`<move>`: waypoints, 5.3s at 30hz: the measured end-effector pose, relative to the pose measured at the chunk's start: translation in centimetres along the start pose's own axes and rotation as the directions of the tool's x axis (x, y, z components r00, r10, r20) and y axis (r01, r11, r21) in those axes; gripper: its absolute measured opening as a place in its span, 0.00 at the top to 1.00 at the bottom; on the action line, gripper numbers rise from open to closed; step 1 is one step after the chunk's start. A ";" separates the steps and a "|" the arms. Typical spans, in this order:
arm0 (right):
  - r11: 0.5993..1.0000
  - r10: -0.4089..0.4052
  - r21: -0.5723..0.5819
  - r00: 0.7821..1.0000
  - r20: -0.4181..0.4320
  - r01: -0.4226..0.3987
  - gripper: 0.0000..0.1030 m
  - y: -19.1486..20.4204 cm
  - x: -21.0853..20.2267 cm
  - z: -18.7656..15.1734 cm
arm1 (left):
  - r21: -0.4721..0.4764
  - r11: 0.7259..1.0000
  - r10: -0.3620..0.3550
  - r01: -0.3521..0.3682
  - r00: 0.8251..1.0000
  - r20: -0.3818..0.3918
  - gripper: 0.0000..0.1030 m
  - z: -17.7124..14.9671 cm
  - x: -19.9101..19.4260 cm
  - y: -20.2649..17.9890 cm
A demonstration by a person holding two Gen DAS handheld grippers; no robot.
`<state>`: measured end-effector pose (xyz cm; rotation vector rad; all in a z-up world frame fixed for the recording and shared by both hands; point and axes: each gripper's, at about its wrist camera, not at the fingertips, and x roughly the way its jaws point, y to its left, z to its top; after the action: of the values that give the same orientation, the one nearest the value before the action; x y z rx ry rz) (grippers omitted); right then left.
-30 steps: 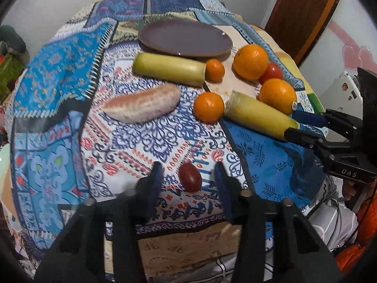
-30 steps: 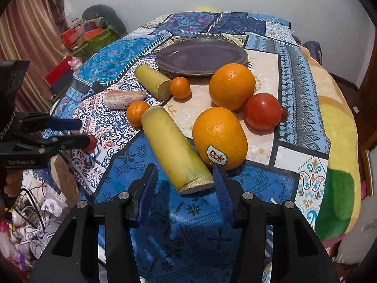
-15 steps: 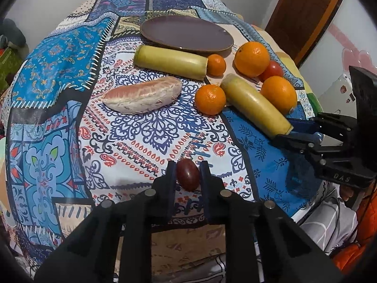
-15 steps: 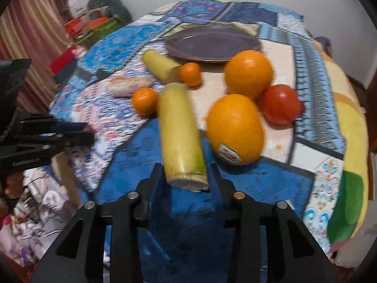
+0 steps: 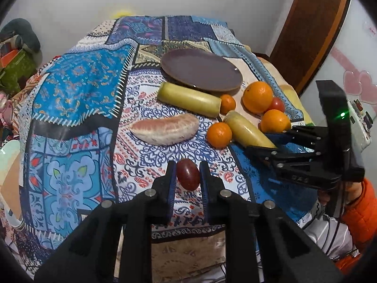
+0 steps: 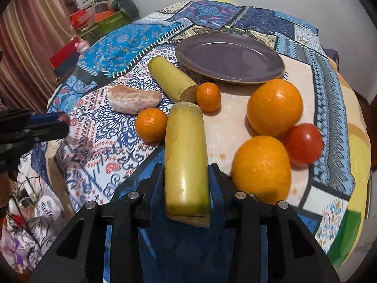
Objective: Organize fruits
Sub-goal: 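Lift and carry the date and yellow cylinder over the brown plate with both grippers, then open both grippers to set the date and cylinder on the plate, then grasp a large orange with the right gripper while the left moves toward the pomelo segment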
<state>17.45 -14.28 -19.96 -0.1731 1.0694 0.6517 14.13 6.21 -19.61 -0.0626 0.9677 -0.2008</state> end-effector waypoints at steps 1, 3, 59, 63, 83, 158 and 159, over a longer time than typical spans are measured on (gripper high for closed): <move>1.000 -0.008 -0.007 1.000 0.003 0.008 0.64 0.1 0.2 0.1 | -0.002 1.000 0.001 -0.001 1.000 0.002 0.81 0.1 0.0 0.1; 1.000 -0.022 -0.012 1.000 0.004 0.022 0.66 0.2 0.5 0.3 | -0.008 1.000 0.001 -0.001 1.000 0.009 0.81 0.4 -0.1 0.2; 0.986 -0.161 0.090 0.918 0.363 0.137 0.66 -7.7 -6.4 11.2 | -0.022 0.995 0.097 -0.095 0.964 0.248 0.81 17.1 4.0 -0.5; 0.985 -0.173 0.081 0.927 0.332 0.155 0.66 -8.2 -4.5 12.1 | -0.033 0.996 0.088 -0.083 0.975 0.205 0.81 17.9 6.5 0.3; 0.977 -0.203 -0.042 0.974 0.099 0.208 0.66 -9.1 4.0 14.7 | 0.001 0.996 0.084 -0.084 0.996 0.010 0.81 19.2 15.5 2.0; 0.962 -0.180 0.223 0.981 0.069 0.160 0.27 -3.8 -4.5 -0.3 | 0.168 0.981 0.123 -0.101 0.984 -0.131 0.06 5.4 10.0 2.4; 0.961 -0.176 0.226 0.983 0.059 0.158 0.27 -3.9 -4.1 -0.5 | 0.179 0.979 0.119 -0.095 0.984 -0.129 0.06 5.5 10.2 2.4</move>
<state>18.00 -19.28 -17.35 -0.0436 1.0306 0.3811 24.66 6.36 -25.12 0.1643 1.0863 -0.1903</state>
